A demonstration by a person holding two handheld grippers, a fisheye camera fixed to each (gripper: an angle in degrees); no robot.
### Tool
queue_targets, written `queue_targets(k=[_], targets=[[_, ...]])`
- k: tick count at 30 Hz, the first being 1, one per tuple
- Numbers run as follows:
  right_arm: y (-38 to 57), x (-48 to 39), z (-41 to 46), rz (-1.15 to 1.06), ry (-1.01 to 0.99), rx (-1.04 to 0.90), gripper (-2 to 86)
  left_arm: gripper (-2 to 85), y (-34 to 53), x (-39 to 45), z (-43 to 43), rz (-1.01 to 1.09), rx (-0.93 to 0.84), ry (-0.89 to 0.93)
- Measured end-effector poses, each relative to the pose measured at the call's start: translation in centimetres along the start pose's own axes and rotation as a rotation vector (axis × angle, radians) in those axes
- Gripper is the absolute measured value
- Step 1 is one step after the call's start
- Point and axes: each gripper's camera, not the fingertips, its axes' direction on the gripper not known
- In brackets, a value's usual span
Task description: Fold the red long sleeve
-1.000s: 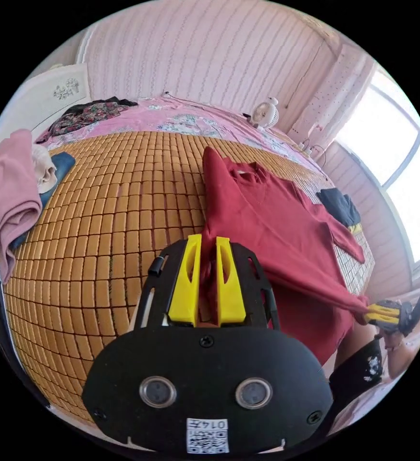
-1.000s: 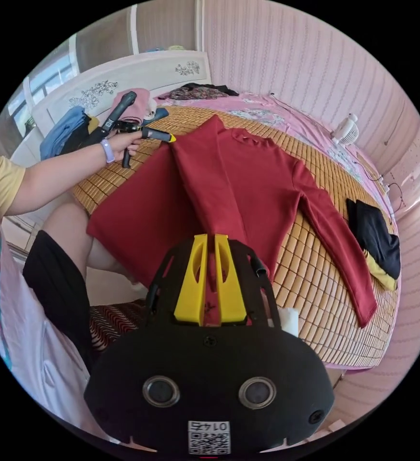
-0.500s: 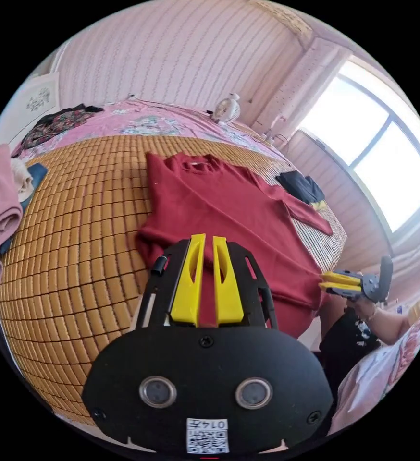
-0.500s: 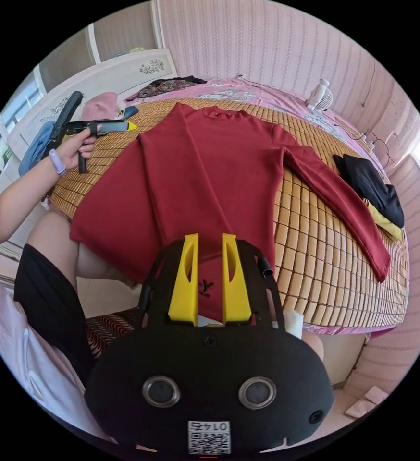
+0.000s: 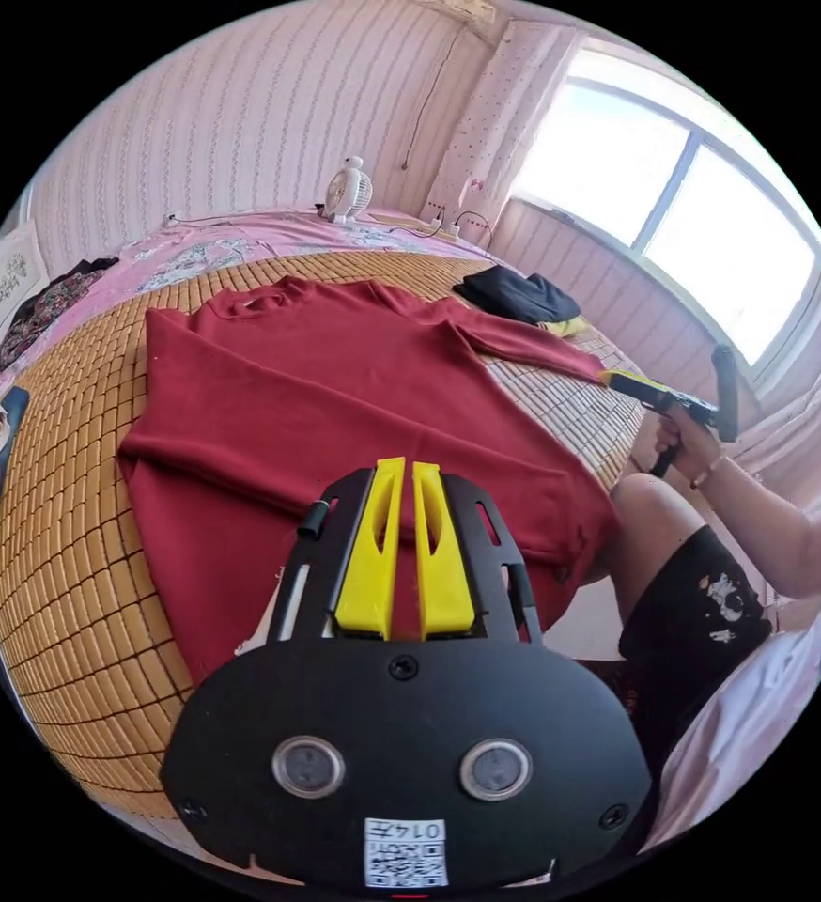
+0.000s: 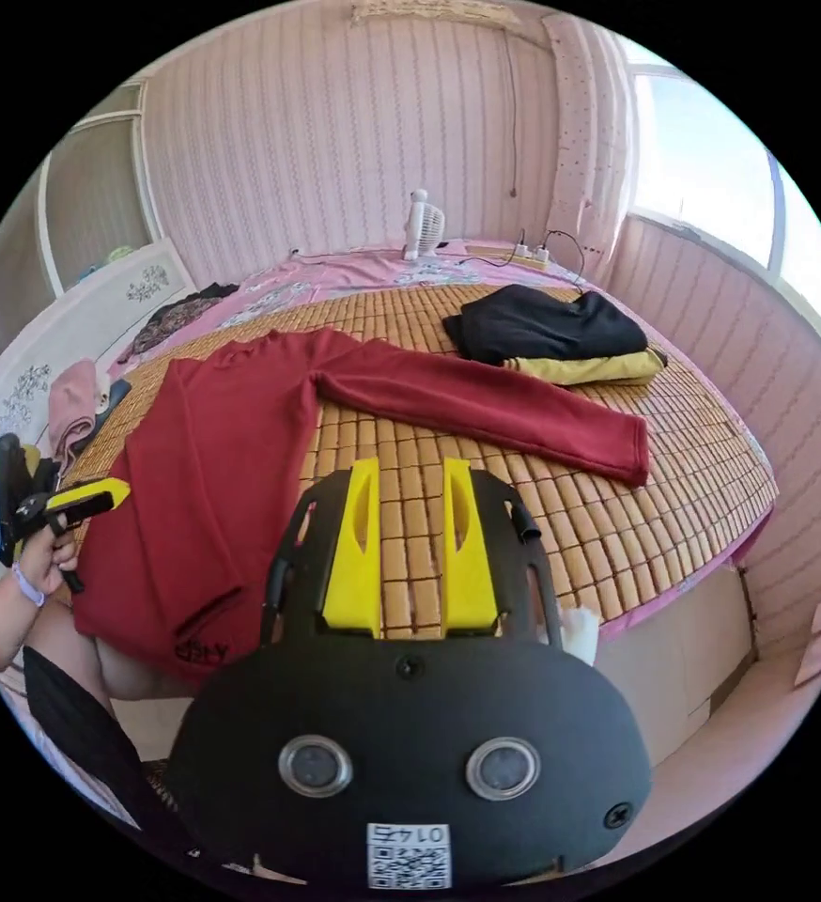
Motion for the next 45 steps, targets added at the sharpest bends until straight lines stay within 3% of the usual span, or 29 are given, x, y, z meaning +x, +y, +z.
queue_targets(k=[3, 7, 10, 15, 20, 25, 28, 30, 32, 34, 36, 41, 45], targets=[[-2.0, 7.0, 2.1, 0.204, 0.166, -0.045, 15.2, 2.4, 0.9, 2.2, 1.0, 0.007, -0.021, 0.055], [-3.6, 13.1, 5.3, 0.376, 0.324, -0.091, 14.6, 5.3, 1.9, 4.5, 4.5, 0.064, -0.180, 0.013], [-3.8, 15.2, 8.0, 0.428, 0.284, -0.184, 12.4, 5.4, 2.6, 5.1, 4.8, 0.091, -0.153, -0.053], [-3.9, 14.1, 7.2, 0.317, 0.194, -0.169, 5.6, 5.4, 2.8, 4.1, 4.2, 0.088, -0.140, -0.058], [-6.8, 9.4, -0.1, 0.118, -0.079, 0.145, 5.0, 4.9, 2.3, 2.0, 3.3, 0.057, -0.128, -0.015], [-9.8, -1.5, -11.1, -0.279, -0.611, 0.510, 5.3, 0.1, 2.7, -1.9, 0.9, -0.085, -0.059, 0.153], [-8.4, -8.2, -12.4, -0.462, -0.995, 0.449, 6.3, -0.5, 3.4, -4.1, -3.2, -0.128, 0.002, 0.217], [-6.0, -12.5, -11.0, -0.591, -1.083, 0.310, 8.2, -0.1, 4.5, -5.5, -6.7, -0.156, 0.031, 0.169], [-3.1, -16.0, -8.7, -0.703, -1.034, 0.131, 11.0, 0.7, 6.9, -8.4, -11.6, -0.242, 0.055, 0.084], [-0.4, -17.6, -4.9, -0.684, -0.966, -0.097, 12.0, 1.1, 9.1, -10.9, -14.9, -0.331, 0.058, 0.024], [0.4, -17.2, -3.0, -0.635, -0.950, -0.190, 12.3, 1.6, 10.8, -13.2, -17.5, -0.399, 0.035, -0.026], [-1.9, -16.0, -0.4, -0.580, -0.784, -0.199, 11.6, 3.9, 9.9, -18.2, -21.0, -0.446, 0.082, -0.071], [-6.6, -17.4, 2.7, -0.580, -0.558, -0.125, 11.5, 4.9, 5.3, -20.3, -19.9, -0.365, 0.144, -0.073]])
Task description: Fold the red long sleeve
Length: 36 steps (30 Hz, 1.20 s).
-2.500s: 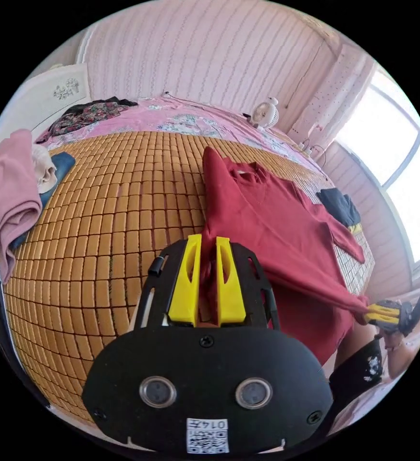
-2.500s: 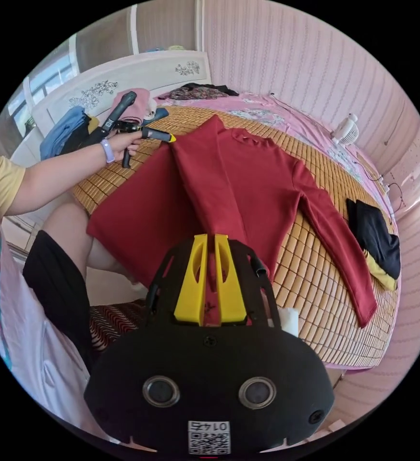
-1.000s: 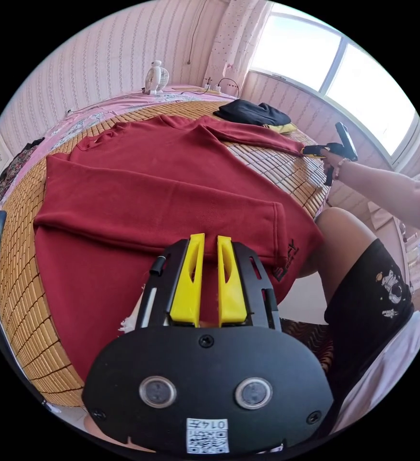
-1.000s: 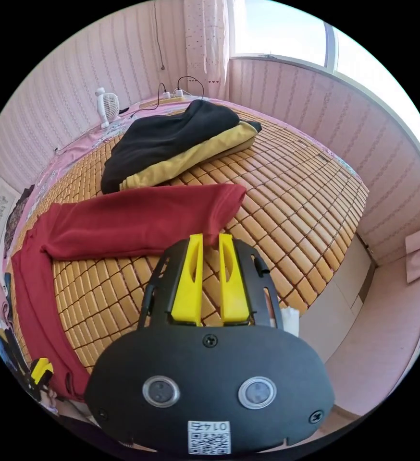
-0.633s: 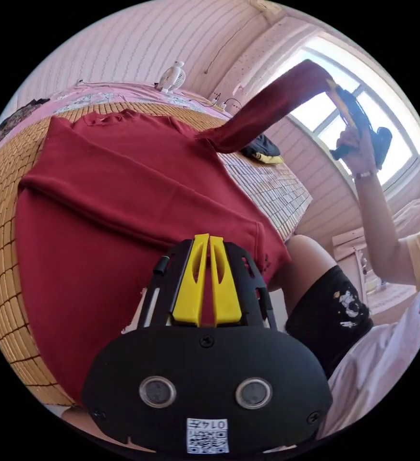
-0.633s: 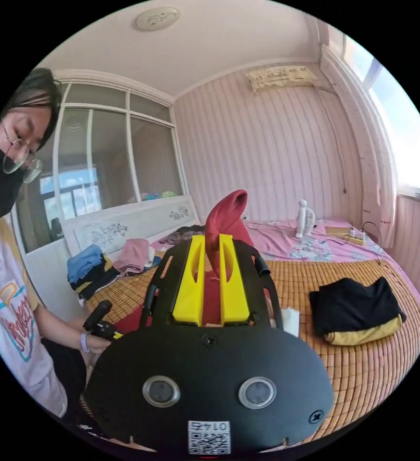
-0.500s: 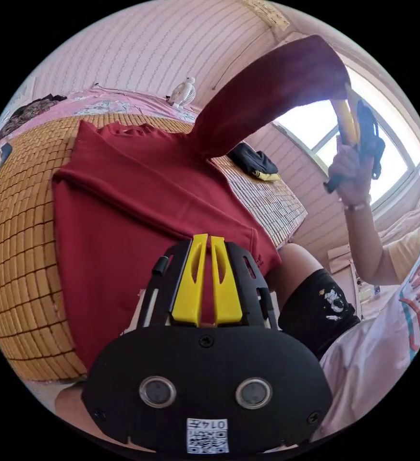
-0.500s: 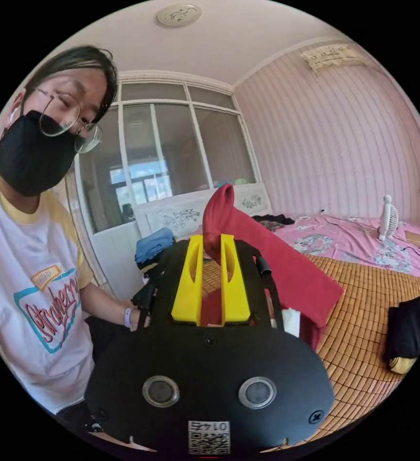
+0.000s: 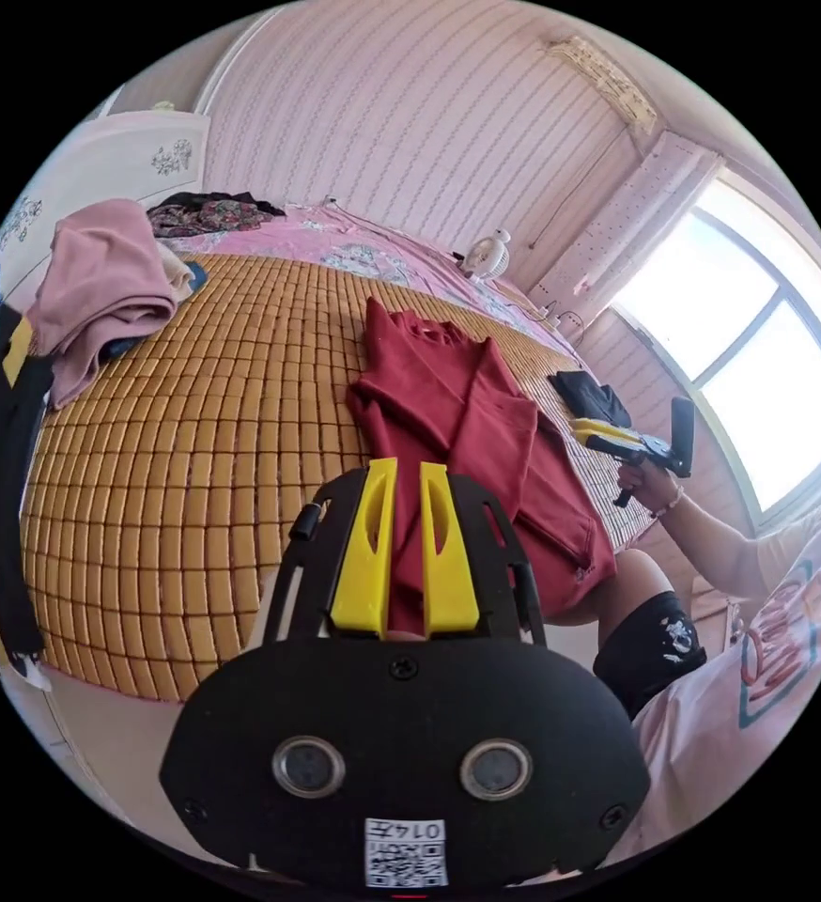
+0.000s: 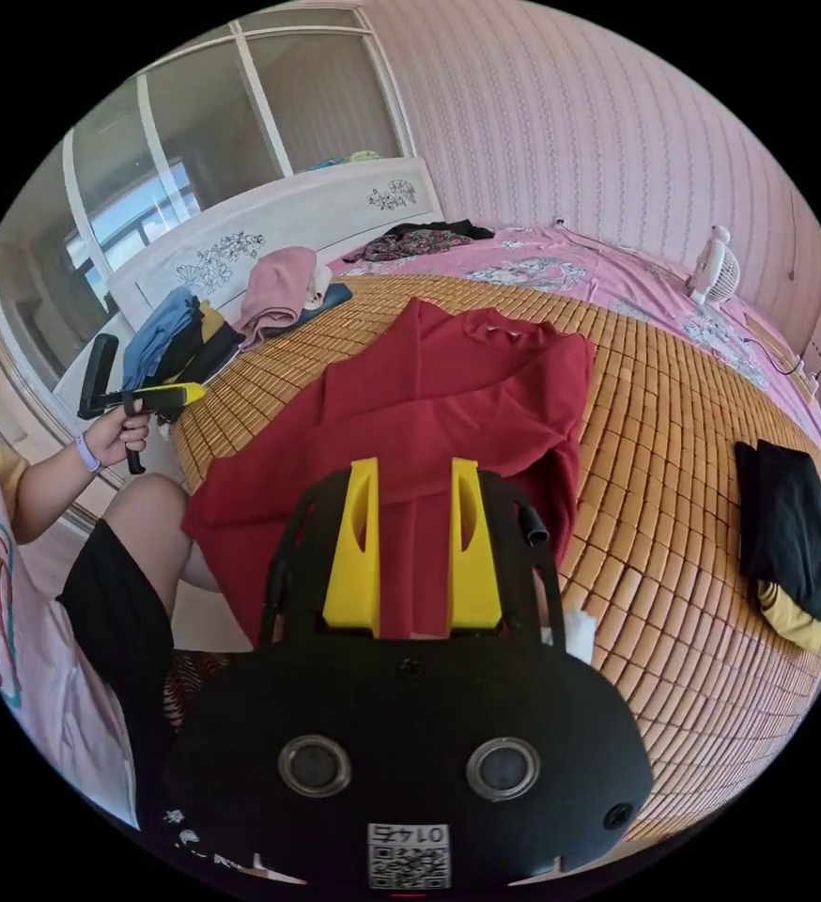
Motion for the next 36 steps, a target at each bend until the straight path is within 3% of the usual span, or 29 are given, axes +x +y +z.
queue_targets(k=[4, 9, 12, 14, 19, 23, 26, 31, 36], targets=[[-5.4, 3.5, 3.9, 0.086, 0.241, 0.032, 14.3, 7.0, -1.9, 3.0, 6.2, 0.092, -0.192, 0.118], [-10.0, 8.2, 9.7, 0.206, 0.347, -0.048, 13.0, 10.7, 0.2, 6.0, 12.2, 0.164, -0.386, -0.039], [-10.2, 11.6, 12.3, 0.316, 0.271, -0.155, 6.6, 7.3, 0.6, 7.8, 12.1, 0.248, -0.348, -0.169], [-10.0, 12.9, 11.1, 0.367, 0.195, -0.097, 3.0, 0.9, 0.6, 9.2, 11.8, 0.362, -0.356, -0.185], [-8.7, 17.7, 5.7, 0.547, 0.024, 0.091, 2.1, 1.0, -1.8, 10.0, 9.8, 0.404, -0.260, -0.096], [-7.5, 21.7, 7.2, 0.670, 0.013, -0.045, 3.5, 5.5, -5.4, 5.9, 10.0, 0.221, -0.228, 0.045], [-7.8, 22.2, 5.6, 0.594, 0.068, 0.054, 8.2, 8.2, -9.0, 2.5, 8.3, 0.137, -0.154, 0.093], [-9.0, 23.0, 8.3, 0.487, 0.058, 0.019, 12.6, 13.0, -17.9, -1.8, 9.9, 0.175, -0.002, -0.071], [-8.8, 23.4, 10.6, 0.521, 0.016, 0.007, 5.8, 15.4, -26.5, -5.3, 16.9, 0.027, -0.010, -0.097]])
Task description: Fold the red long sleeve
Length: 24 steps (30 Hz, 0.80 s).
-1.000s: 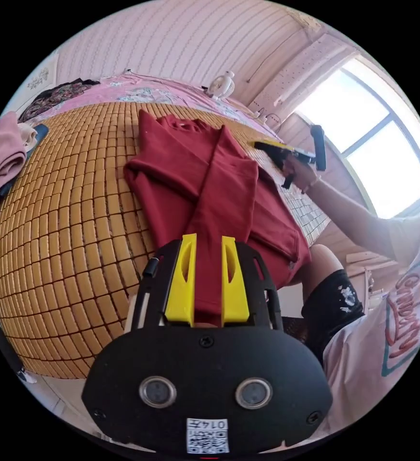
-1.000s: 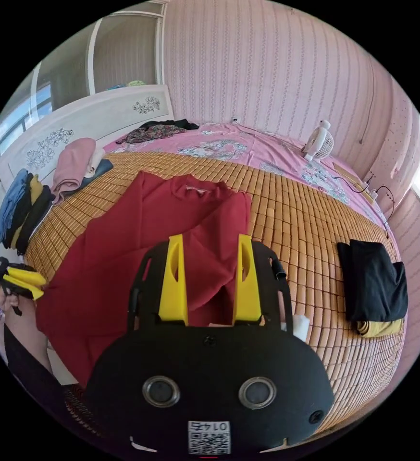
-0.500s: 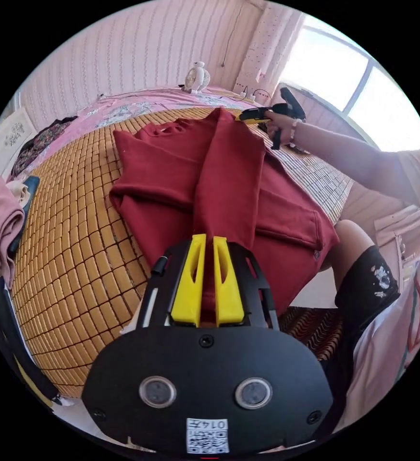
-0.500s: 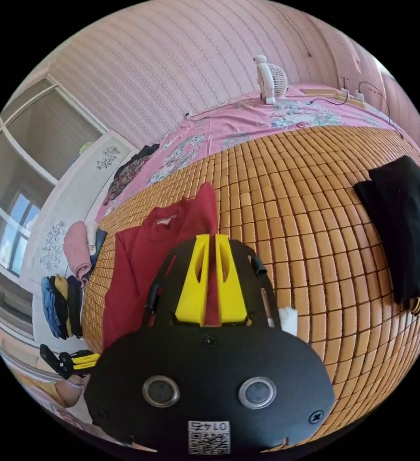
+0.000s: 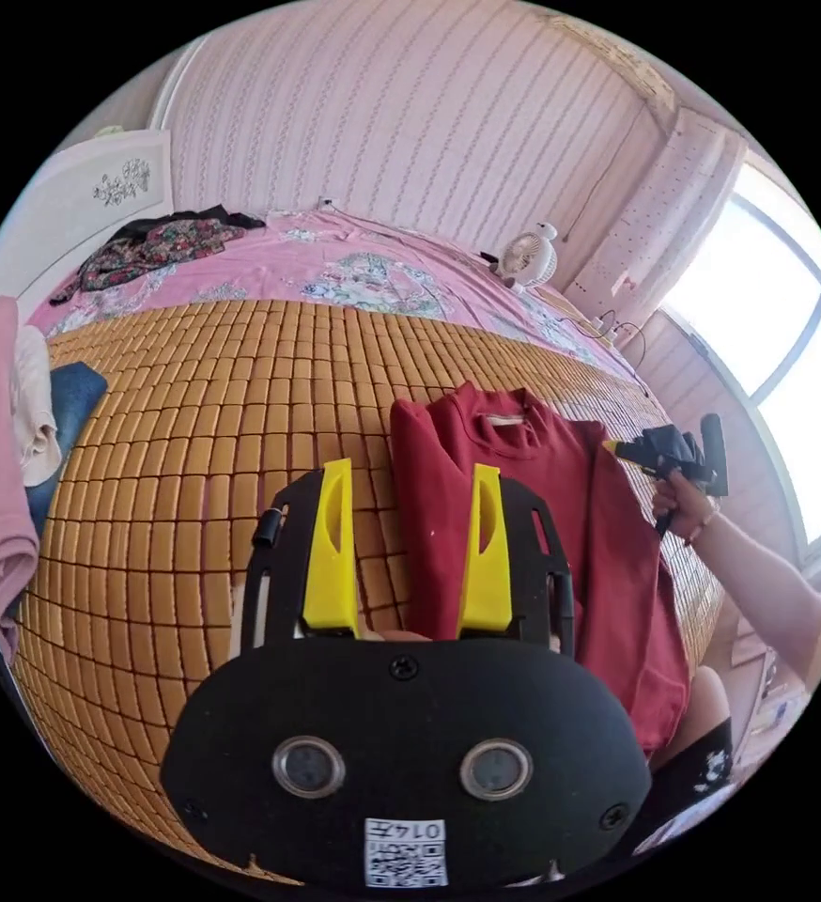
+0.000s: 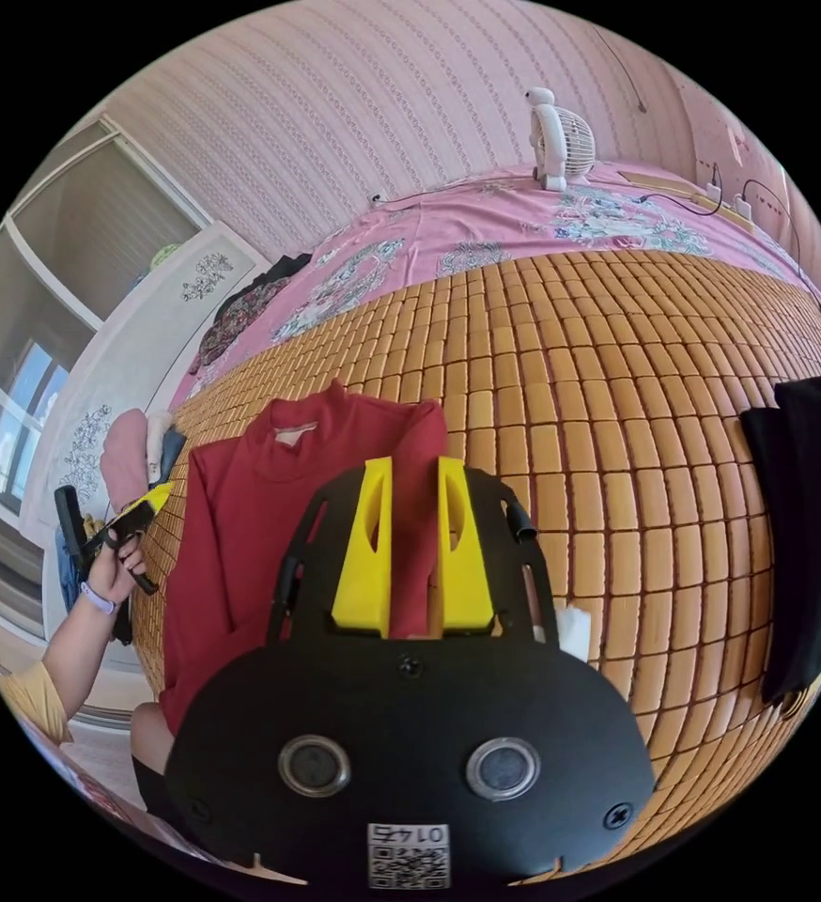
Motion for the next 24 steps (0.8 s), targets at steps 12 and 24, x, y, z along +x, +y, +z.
queue_targets(k=[12, 24], targets=[[4.6, -1.0, -14.8, -0.171, -0.277, 0.281, 2.1, 3.9, -2.4, 2.3, -9.5, 0.021, 0.076, 0.258], [36.1, -0.4, -22.6, -0.078, -0.073, -0.110, 6.9, 2.1, 33.4, 3.2, -28.9, -0.002, -0.181, 0.160]])
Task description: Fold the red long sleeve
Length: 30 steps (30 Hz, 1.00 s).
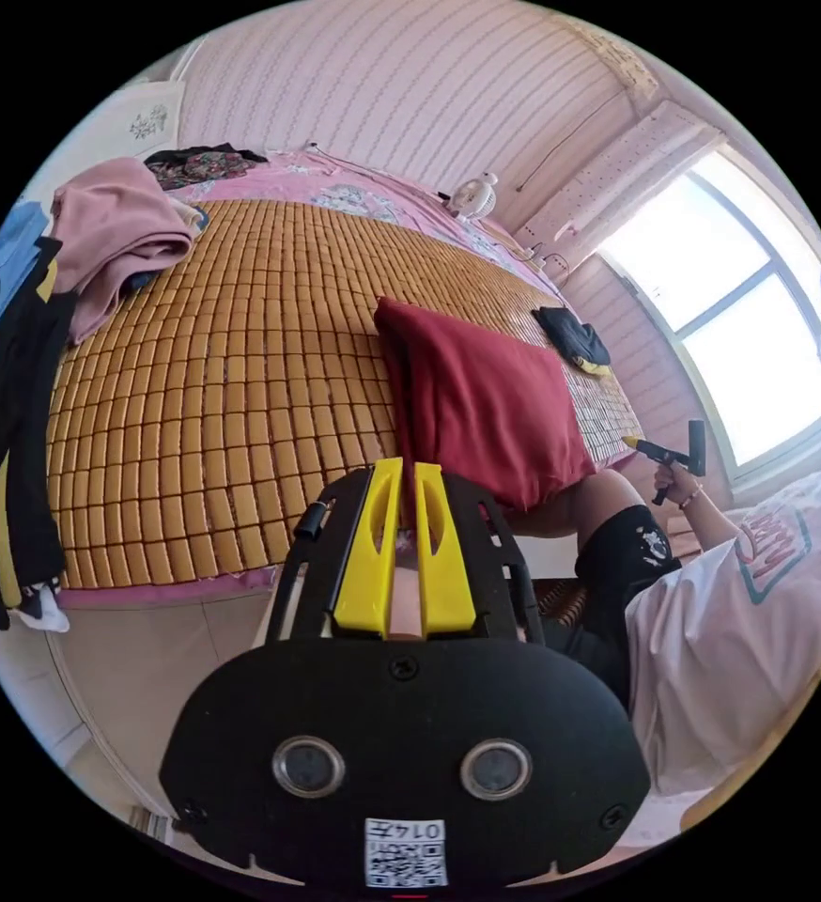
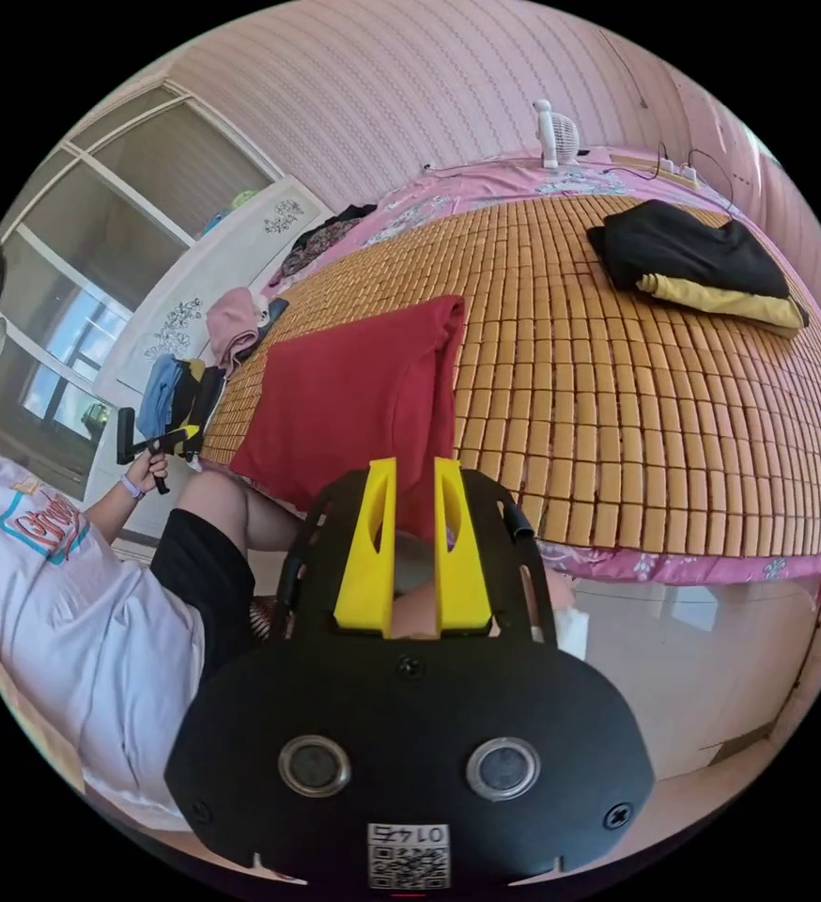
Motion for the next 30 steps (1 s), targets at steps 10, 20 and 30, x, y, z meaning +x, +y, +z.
queue_targets(k=[10, 20, 30], targets=[[3.7, -11.0, 3.6, -0.192, 0.174, 0.164, 6.9, -0.8, 5.7, 14.9, 2.4, 0.140, 0.155, 0.023], [8.1, -20.4, 8.9, -0.434, 0.255, 0.155, 1.6, -1.0, 15.0, 33.7, 13.2, 0.420, 0.147, -0.108], [8.5, -24.8, 12.9, -0.493, 0.369, -0.014, -0.2, -1.0, 19.9, 39.6, 15.5, 0.574, 0.127, -0.148]])
